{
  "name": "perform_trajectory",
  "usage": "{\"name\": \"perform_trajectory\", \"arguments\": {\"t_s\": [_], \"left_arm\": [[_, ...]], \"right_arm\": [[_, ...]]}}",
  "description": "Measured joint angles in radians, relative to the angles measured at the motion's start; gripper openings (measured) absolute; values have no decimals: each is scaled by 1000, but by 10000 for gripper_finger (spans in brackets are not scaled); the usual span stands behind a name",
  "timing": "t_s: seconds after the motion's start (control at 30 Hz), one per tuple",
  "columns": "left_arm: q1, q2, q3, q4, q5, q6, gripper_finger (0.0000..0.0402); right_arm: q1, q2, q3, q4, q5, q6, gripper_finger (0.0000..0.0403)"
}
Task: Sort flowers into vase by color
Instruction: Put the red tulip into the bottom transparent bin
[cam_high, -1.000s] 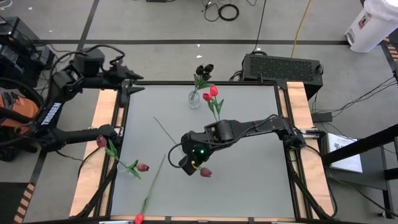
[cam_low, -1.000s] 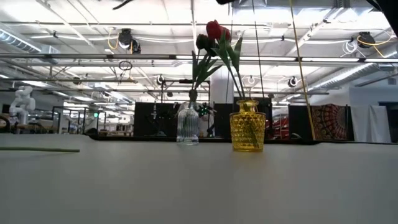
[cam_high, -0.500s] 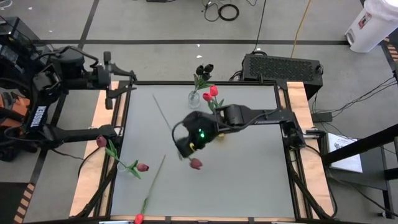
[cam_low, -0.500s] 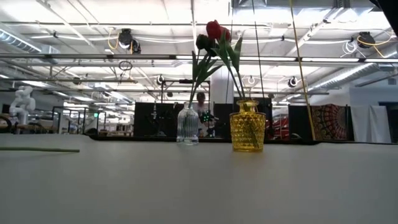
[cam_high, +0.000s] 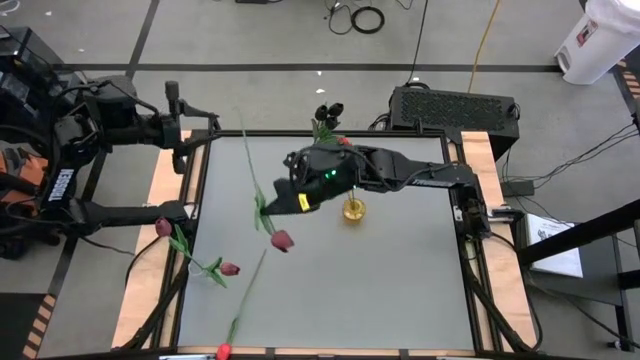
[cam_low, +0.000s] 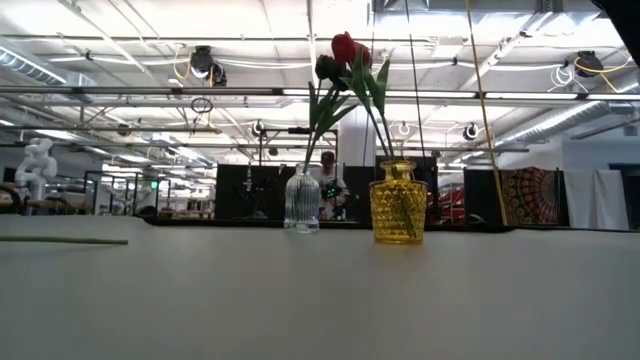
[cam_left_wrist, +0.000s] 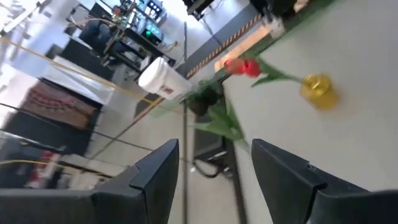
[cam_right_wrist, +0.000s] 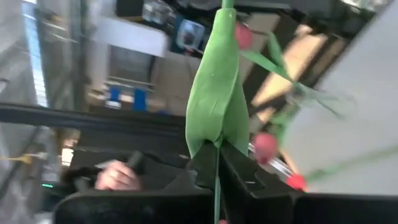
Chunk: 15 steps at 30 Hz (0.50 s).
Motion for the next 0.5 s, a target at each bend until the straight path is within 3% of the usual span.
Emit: {"name": "perform_trajectory", "arguments": {"t_s": [0.5], "left_arm": [[-11, 3, 0, 8, -218, 255, 210]], "right_arm": [[-66, -3, 0, 200, 1, 161, 0]]}}
